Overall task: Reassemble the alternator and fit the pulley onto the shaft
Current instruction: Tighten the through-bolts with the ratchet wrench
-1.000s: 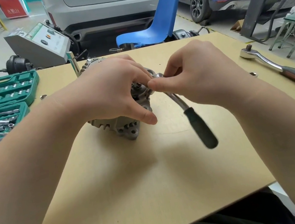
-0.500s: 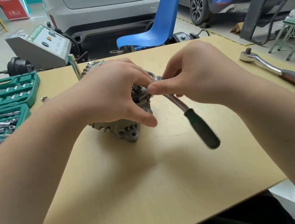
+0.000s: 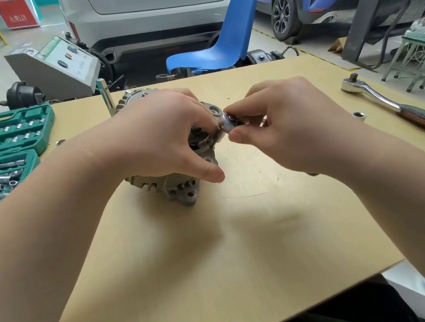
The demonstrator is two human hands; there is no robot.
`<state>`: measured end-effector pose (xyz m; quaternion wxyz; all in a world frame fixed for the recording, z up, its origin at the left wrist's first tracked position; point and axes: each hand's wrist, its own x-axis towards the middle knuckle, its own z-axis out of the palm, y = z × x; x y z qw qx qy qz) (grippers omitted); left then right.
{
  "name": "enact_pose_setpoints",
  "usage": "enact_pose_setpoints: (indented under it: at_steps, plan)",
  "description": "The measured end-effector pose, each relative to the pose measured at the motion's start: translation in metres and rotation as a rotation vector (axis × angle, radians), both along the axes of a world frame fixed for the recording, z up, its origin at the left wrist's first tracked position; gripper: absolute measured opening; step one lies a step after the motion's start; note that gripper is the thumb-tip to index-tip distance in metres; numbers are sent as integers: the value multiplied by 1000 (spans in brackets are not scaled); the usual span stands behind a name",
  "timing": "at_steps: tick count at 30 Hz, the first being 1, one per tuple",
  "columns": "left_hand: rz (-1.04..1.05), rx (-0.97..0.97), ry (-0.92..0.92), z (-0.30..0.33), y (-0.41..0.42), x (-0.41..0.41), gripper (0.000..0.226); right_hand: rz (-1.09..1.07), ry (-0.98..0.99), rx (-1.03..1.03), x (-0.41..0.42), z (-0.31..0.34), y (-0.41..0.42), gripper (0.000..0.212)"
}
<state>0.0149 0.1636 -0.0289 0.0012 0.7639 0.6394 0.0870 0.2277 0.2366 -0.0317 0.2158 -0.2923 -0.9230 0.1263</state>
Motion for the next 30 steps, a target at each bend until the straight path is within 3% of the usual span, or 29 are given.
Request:
enact_pose_setpoints:
  at_steps: [7, 11, 15, 19, 23, 26, 28, 30]
  plan:
    - [-7, 0, 11, 0, -1, 0, 81, 198, -149, 151, -8, 25, 16, 37]
    - [8, 42, -14, 0, -3, 1, 95, 120, -206, 119, -15, 30, 14, 17]
    - [6, 21, -45, 0, -3, 1, 91, 23, -211, 35, -20, 34, 9, 33]
    - [15, 21, -33, 0, -3, 2, 90, 48, -299, 166, -23, 38, 9, 30]
    - [5, 28, -17, 2, -4, 2, 92, 208, -418, 325, -22, 45, 16, 15]
    - [2, 38, -12, 1, -5, 3, 89, 264, -465, 395, -24, 48, 23, 18]
    - [6, 48, -16, 1, -5, 3, 91, 195, -429, 285, -26, 49, 22, 18]
    - [10, 51, -34, 0, -5, 2, 91, 85, -357, -31, -30, 51, 20, 24]
